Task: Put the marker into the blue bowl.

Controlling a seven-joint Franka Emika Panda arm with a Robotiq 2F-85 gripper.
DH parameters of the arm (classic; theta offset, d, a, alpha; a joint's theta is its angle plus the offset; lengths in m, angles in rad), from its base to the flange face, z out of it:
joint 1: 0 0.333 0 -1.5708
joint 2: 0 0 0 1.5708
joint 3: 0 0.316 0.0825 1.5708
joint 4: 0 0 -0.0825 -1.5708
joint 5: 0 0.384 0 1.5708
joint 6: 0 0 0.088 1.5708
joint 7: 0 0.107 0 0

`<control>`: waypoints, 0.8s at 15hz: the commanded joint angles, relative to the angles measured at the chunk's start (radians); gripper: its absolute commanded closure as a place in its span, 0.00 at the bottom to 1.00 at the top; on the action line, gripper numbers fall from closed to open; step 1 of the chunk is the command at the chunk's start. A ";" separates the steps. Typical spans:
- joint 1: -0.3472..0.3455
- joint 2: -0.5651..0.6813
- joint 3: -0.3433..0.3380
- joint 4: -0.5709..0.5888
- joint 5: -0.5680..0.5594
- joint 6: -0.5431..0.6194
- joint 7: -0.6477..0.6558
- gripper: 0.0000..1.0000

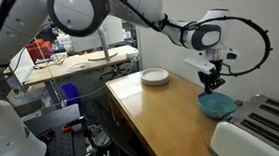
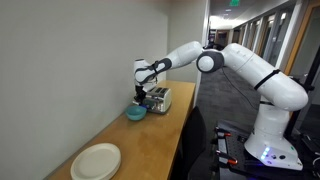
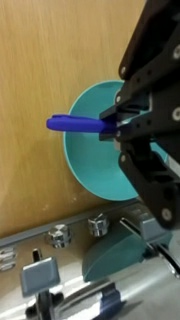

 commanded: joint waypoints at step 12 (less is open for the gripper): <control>0.013 0.102 -0.020 0.235 -0.016 -0.098 0.011 0.01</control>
